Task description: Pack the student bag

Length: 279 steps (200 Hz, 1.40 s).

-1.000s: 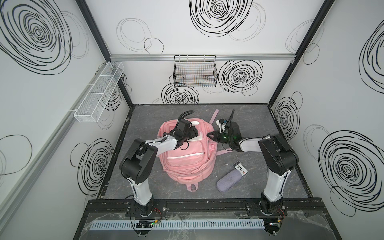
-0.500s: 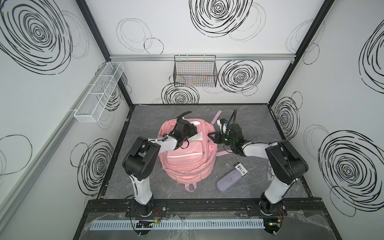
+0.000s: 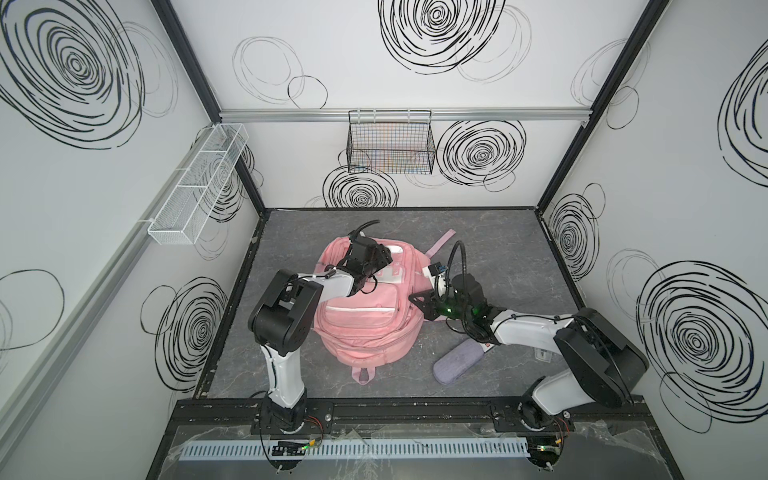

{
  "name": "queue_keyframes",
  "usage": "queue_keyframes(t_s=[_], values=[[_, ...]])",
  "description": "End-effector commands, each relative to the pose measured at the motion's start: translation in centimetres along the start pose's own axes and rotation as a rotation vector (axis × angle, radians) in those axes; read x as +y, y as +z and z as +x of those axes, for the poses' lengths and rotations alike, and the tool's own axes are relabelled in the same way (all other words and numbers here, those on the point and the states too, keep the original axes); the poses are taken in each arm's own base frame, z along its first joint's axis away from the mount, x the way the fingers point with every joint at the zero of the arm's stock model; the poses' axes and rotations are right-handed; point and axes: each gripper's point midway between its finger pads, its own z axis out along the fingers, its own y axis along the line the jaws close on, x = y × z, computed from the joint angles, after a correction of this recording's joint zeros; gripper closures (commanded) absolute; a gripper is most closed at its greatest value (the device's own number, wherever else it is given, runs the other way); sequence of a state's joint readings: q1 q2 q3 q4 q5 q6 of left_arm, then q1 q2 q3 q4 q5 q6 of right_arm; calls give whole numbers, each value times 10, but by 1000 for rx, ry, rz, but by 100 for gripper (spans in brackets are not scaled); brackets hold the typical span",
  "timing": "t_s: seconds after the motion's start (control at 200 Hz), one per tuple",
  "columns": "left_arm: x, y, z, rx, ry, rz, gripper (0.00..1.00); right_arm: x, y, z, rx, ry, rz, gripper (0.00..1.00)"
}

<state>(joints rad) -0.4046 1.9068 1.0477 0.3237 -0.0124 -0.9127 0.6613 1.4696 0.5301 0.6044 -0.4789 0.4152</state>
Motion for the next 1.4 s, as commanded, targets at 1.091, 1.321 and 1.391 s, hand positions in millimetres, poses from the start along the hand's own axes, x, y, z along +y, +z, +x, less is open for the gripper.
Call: queue_keyframes(t_s=[1.091, 1.321, 1.391], values=[[-42, -86, 106, 404, 1094, -38, 9, -62, 18, -114, -89, -126, -29, 100], [-48, -118, 111, 354, 971, 55, 7, -65, 16, -115, -94, -122, -26, 100], [-47, -120, 116, 364, 967, 57, 8, -65, 16, -117, -96, -124, -27, 100]])
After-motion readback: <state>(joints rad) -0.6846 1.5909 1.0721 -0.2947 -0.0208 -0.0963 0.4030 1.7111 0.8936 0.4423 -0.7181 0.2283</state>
